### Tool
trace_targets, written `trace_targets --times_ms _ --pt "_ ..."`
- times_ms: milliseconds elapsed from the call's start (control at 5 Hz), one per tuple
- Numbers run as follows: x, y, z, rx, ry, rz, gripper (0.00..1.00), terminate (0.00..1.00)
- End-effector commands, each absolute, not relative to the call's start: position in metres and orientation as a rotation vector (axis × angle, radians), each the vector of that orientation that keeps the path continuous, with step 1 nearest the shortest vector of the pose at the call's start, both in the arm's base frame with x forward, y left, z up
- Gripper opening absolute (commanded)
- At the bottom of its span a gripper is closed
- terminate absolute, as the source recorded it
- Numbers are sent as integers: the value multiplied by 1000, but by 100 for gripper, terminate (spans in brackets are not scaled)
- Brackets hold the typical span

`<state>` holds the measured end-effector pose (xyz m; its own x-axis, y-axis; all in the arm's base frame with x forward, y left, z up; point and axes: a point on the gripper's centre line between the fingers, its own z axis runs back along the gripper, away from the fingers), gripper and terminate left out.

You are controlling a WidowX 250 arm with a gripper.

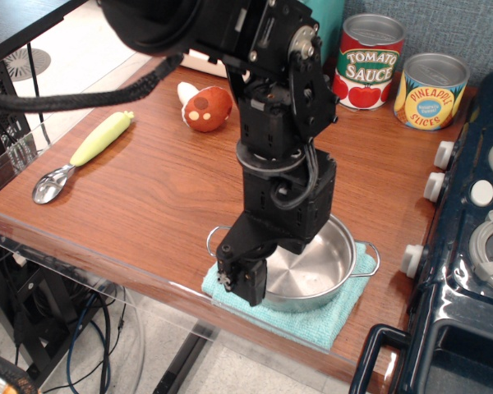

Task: PICK UP THE BLENDER AND PUT ANOTHER SIDE OF THE TABLE

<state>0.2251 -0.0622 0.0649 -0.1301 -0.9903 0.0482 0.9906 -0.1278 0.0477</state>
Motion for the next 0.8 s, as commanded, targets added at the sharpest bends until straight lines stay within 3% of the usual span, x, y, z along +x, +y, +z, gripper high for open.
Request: trace_targets --times_ms 0,600 --pt "225 -62 65 -5 -77 -1700 100 0" --pt "280 10 82 47 -117 -1399 100 0"
